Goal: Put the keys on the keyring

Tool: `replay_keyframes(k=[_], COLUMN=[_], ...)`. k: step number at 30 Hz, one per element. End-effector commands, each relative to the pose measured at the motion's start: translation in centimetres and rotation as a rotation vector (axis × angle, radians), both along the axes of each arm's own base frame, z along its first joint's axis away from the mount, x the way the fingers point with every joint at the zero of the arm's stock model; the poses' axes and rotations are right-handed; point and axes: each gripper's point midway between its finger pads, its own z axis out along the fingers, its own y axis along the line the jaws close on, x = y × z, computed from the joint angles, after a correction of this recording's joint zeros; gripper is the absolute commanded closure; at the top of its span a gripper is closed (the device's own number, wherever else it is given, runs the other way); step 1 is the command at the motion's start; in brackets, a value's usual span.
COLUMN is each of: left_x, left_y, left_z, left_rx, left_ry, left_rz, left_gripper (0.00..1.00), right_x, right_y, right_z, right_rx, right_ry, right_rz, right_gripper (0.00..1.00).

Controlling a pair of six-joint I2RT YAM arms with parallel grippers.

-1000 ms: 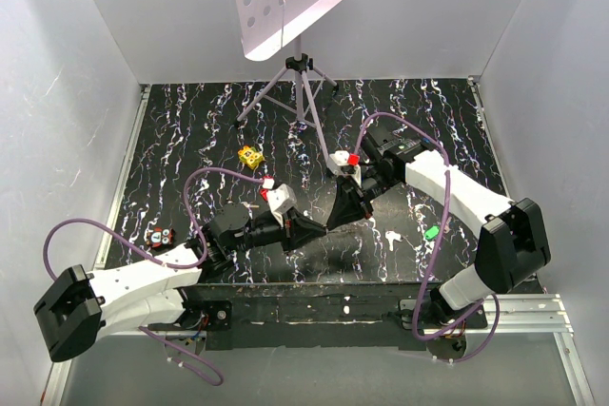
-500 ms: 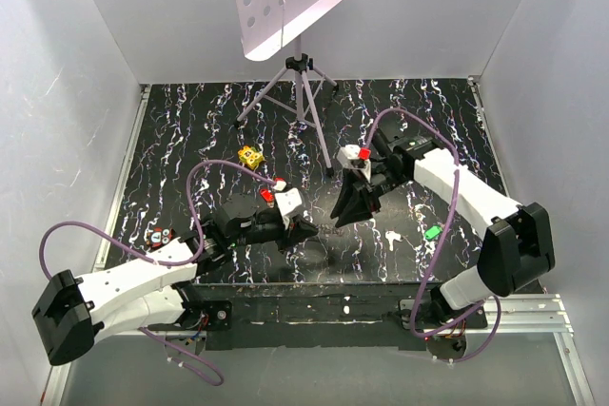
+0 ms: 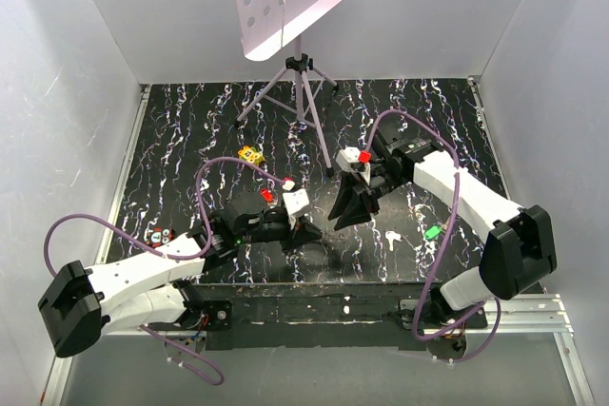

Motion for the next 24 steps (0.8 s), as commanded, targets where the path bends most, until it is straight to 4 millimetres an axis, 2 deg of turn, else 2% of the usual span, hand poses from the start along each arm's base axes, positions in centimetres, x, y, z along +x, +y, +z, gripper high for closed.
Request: replay_keyframes(k=[1,6,19,21,24], left_x=[0.3,0.3,0.2,0.3,0.3], left_y=[-1.2,-1.0,-0.9,-0.9,-0.8], left_z=[3.8,3.7,4.0,4.1,4.0], left_rx=[-0.123,-0.127,-0.152,-0.155,-0.152], left_ry=[-0.03,-0.022,-0.017,-0.018,-0.018], left_rz=[-0.011,0.001,0.013,0.014,0.016], left_gripper=[1.0,1.0,1.0,1.0,1.0], right_x=[-0.4,-0.6,-1.2,-1.2,-1.1], right_y=[0.5,0.7,1.3,1.4,1.3], right_z=[-1.0,-2.3,-3.1,-3.1,-3.2], right_rx=[-0.018,-0.059,-0.08,-0.083,-0.089], right_ry=[-0.001,-0.014,-0.011,-0.015,-0.021], right_rz=[0.023,0.038,0.068,0.069,0.066], right_gripper=[0.61,0.62,0.68,0.73,0.74])
